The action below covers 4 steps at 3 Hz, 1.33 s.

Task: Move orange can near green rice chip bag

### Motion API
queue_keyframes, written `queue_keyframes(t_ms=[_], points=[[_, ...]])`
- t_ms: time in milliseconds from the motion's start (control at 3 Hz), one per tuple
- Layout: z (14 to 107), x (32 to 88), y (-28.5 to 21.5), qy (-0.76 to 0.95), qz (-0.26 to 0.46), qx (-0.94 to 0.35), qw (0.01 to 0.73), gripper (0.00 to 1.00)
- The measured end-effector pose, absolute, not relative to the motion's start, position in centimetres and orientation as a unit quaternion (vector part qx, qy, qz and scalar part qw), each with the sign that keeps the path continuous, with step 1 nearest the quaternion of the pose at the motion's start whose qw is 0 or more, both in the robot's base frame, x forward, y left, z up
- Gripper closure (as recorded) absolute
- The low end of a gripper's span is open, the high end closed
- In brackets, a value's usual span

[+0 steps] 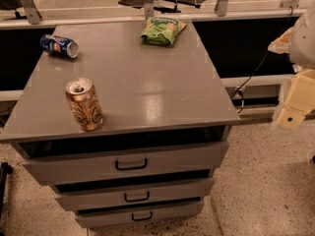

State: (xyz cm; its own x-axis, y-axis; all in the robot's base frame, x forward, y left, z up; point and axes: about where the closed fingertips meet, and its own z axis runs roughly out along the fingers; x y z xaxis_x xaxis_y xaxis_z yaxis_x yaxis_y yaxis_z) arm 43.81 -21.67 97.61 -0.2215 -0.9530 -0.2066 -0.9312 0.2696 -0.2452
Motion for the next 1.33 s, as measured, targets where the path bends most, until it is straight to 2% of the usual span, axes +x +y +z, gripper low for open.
queue_keyframes(t_ms=[667,1000,1333], points=[[97.3,43.9,-21.0,0.779,-0.021,-0.604,0.166,0.00],[95.2,44.5,-17.4,0.776,0.031,-0.603,0.185,0.00],[93.2,45.1,-8.7,0.748,0.128,-0.608,0.234,0.00]])
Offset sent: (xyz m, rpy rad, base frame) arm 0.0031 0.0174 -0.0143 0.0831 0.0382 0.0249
